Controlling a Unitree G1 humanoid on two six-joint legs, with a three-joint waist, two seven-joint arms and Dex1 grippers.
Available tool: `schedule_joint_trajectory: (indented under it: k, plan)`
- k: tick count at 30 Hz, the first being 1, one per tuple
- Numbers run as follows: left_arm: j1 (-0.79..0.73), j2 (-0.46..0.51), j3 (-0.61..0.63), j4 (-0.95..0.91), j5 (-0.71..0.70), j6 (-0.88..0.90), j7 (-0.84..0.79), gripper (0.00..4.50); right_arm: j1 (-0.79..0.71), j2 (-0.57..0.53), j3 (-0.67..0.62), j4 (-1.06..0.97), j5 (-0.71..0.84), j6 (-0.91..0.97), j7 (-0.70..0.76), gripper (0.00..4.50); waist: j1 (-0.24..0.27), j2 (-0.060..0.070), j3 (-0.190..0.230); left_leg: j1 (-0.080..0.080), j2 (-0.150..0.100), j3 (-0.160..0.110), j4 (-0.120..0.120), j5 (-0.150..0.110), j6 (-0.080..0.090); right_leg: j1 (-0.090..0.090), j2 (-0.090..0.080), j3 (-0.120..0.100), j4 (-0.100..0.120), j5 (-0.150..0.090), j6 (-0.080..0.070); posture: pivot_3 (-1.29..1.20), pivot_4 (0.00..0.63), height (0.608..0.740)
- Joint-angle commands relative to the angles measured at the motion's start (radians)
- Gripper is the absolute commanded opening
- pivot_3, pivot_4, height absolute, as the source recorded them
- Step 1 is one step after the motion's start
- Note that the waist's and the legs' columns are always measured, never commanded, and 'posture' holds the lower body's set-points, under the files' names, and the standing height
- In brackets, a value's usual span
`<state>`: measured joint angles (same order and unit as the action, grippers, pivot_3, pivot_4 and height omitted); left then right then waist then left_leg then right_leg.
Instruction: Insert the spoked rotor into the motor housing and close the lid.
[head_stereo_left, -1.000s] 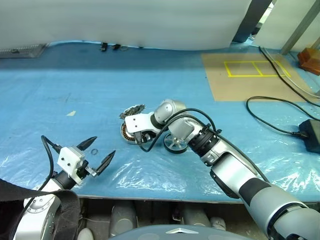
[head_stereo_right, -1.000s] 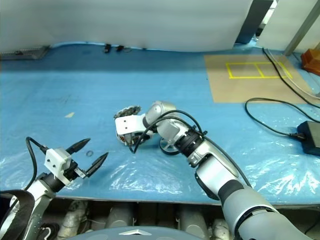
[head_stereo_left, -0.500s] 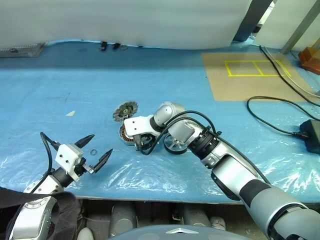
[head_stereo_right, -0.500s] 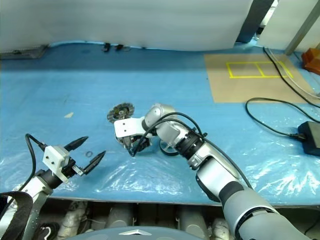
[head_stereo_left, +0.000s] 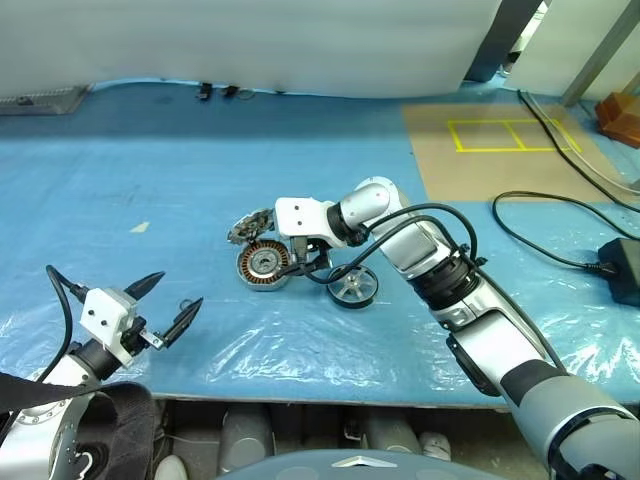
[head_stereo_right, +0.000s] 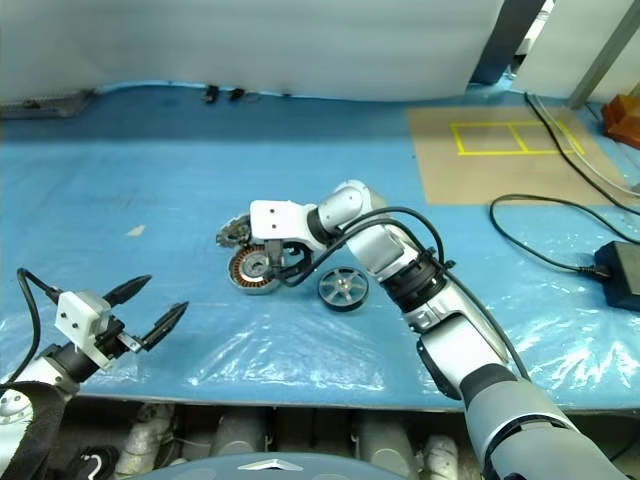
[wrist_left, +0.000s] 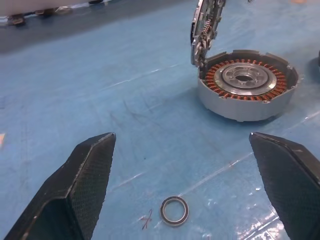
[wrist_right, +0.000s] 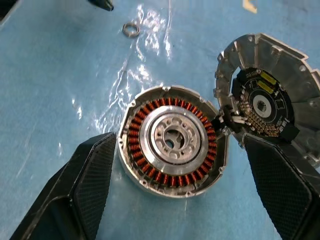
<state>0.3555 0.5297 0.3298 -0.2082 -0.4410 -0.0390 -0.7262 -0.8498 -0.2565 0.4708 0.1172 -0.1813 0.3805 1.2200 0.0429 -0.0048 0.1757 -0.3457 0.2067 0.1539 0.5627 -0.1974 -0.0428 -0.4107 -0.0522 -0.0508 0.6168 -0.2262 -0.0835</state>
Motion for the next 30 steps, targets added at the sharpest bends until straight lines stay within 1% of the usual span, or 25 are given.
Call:
schedule_joint_trajectory:
  k: [1, 3, 6, 7, 8, 11, 16, 19, 21, 24, 30]
  plan:
    - [0.013, -0.012, 0.044, -0.050, -0.024, 0.014, 0.029, 4.50, 0.085, 0.014, -0.079, -0.085, 0.086, -0.016, -0.074, 4.25, 0.000, 0.000, 0.000, 0.000, 0.000, 0.000, 0.000, 0.000, 0.000, 0.000, 0.000, 0.000, 0.000, 0.000, 0.000, 0.00, 0.150, 0.740]
    - [0.021, -0.023, 0.048, -0.071, -0.035, 0.028, 0.044, 4.50, 0.152, 0.031, -0.119, -0.097, 0.124, -0.031, -0.128, 4.25, 0.000, -0.001, 0.000, 0.000, 0.000, 0.000, 0.000, 0.000, 0.000, 0.000, 0.000, 0.000, 0.000, 0.000, 0.000, 0.00, 0.150, 0.740]
    - [0.034, -0.033, 0.034, -0.085, -0.028, 0.036, 0.044, 4.50, 0.210, 0.037, -0.163, -0.104, 0.175, 0.006, -0.169, 4.25, 0.000, -0.001, 0.000, 0.000, 0.000, 0.000, 0.000, 0.000, 0.000, 0.000, 0.000, 0.000, 0.000, 0.000, 0.000, 0.00, 0.150, 0.740]
    - [0.041, -0.036, 0.024, -0.083, -0.020, 0.035, 0.041, 4.50, 0.224, 0.029, -0.172, -0.110, 0.193, 0.018, -0.170, 3.86, -0.001, -0.001, 0.000, 0.000, 0.000, 0.000, 0.000, 0.000, 0.000, 0.000, 0.000, 0.000, 0.000, 0.000, 0.000, 0.00, 0.150, 0.740]
    - [0.048, -0.038, 0.013, -0.075, -0.006, 0.030, 0.036, 4.50, 0.238, 0.019, -0.176, -0.114, 0.202, 0.011, -0.173, 3.64, -0.002, -0.001, 0.000, 0.000, 0.000, 0.000, 0.000, 0.000, 0.000, 0.000, 0.000, 0.000, 0.000, 0.000, 0.000, 0.00, 0.150, 0.740]
    - [0.057, -0.062, 0.000, -0.053, 0.013, 0.012, 0.042, 4.50, 0.272, -0.021, -0.172, -0.132, 0.221, 0.025, -0.169, 2.65, -0.001, -0.001, 0.000, 0.000, 0.000, 0.000, 0.000, 0.000, 0.000, 0.000, 0.000, 0.000, -0.001, 0.000, 0.001, 0.00, 0.150, 0.740]
    - [0.045, -0.105, -0.003, 0.007, 0.048, -0.035, 0.058, 4.50, 0.296, -0.032, -0.179, -0.156, 0.261, 0.052, -0.198, 2.65, -0.002, -0.001, 0.000, 0.000, 0.000, 0.000, -0.001, 0.000, 0.000, 0.000, 0.000, 0.000, -0.002, 0.000, 0.001, 0.00, 0.150, 0.740]
    - [0.043, -0.141, -0.012, 0.036, 0.055, -0.074, 0.059, 4.50, 0.319, -0.023, -0.195, -0.169, 0.305, 0.042, -0.212, 2.65, -0.001, -0.001, 0.000, 0.000, 0.000, -0.001, -0.001, 0.000, 0.000, 0.001, 0.000, 0.000, -0.003, -0.002, 0.004, 0.00, 0.150, 0.740]
    - [0.045, -0.157, -0.017, 0.053, 0.063, -0.094, 0.056, 4.50, 0.327, -0.014, -0.204, -0.160, 0.314, -0.001, -0.230, 2.65, 0.000, -0.001, 0.000, -0.001, 0.000, -0.001, -0.001, 0.000, 0.000, 0.001, 0.000, 0.000, -0.004, -0.001, 0.002, 0.00, 0.150, 0.740]
    - [0.044, -0.185, -0.035, 0.081, 0.080, -0.121, 0.059, 4.50, 0.327, -0.019, -0.190, -0.119, 0.288, -0.077, -0.256, 2.65, 0.000, -0.001, 0.000, -0.001, 0.000, -0.001, -0.001, 0.000, 0.000, 0.002, 0.000, -0.001, -0.005, 0.000, 0.002, 0.00, 0.150, 0.740]
    - [0.036, -0.200, -0.069, 0.096, 0.116, -0.128, 0.080, 4.50, 0.318, -0.021, -0.179, -0.101, 0.293, -0.101, -0.272, 2.65, 0.000, -0.001, 0.000, -0.001, 0.000, -0.001, -0.001, 0.000, 0.000, 0.002, 0.000, -0.001, -0.005, 0.000, 0.002, 0.00, 0.150, 0.740]
